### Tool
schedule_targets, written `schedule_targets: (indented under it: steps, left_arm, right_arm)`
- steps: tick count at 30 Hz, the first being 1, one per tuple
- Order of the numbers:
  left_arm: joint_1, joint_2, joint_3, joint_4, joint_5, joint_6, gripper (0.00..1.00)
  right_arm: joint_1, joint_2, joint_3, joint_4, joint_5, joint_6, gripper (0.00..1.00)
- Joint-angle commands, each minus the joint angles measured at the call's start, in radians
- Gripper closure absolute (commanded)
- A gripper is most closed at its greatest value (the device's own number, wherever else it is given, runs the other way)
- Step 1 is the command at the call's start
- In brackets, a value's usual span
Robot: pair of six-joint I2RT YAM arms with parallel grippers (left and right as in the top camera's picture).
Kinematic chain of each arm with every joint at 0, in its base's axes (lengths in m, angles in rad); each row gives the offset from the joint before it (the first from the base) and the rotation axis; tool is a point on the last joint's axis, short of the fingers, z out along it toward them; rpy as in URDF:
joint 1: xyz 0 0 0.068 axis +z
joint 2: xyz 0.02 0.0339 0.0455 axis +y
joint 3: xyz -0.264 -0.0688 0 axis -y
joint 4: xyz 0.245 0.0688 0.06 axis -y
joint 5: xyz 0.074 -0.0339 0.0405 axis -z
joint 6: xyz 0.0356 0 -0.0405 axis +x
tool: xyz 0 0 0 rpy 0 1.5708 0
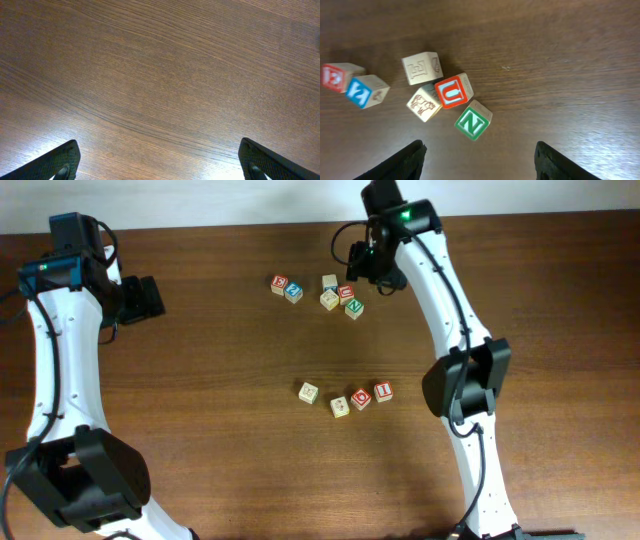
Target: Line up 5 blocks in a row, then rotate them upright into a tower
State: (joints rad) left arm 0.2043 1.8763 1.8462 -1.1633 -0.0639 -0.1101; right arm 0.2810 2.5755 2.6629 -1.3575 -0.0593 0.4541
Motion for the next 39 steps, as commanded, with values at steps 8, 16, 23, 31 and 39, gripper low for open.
schedule_targets:
  steps: [8, 16, 23, 31, 39]
  left_arm:
    - [-0.002, 0.005, 0.024, -0.001, -0.001, -0.009, 0.01]
    - [-0.002, 0.005, 0.024, -0.001, 0.0, -0.009, 0.01]
    - [-0.002, 0.005, 0.024, -0.002, 0.0, -0.009, 0.01]
    - [-0.002, 0.005, 0.024, -0.002, 0.0, -0.009, 0.01]
    - [-0.002, 0.005, 0.024, -0.035, 0.0, -0.009, 0.01]
  right_arm:
    - [0.034, 0.155, 0.005, 0.038, 0.024, 0.079, 0.31]
    - [0.034, 0.164, 0.0, 0.037, 0.023, 0.079, 0.64]
    - [0.033, 0.164, 0.0, -0.106, 0.023, 0.074, 0.66]
    - [0.019, 0.161, 0.0, -0.342, -0.035, -0.101, 0.67]
    - [0.001, -0.225, -0.121, -0.342, -0.086, -0.234, 0.56]
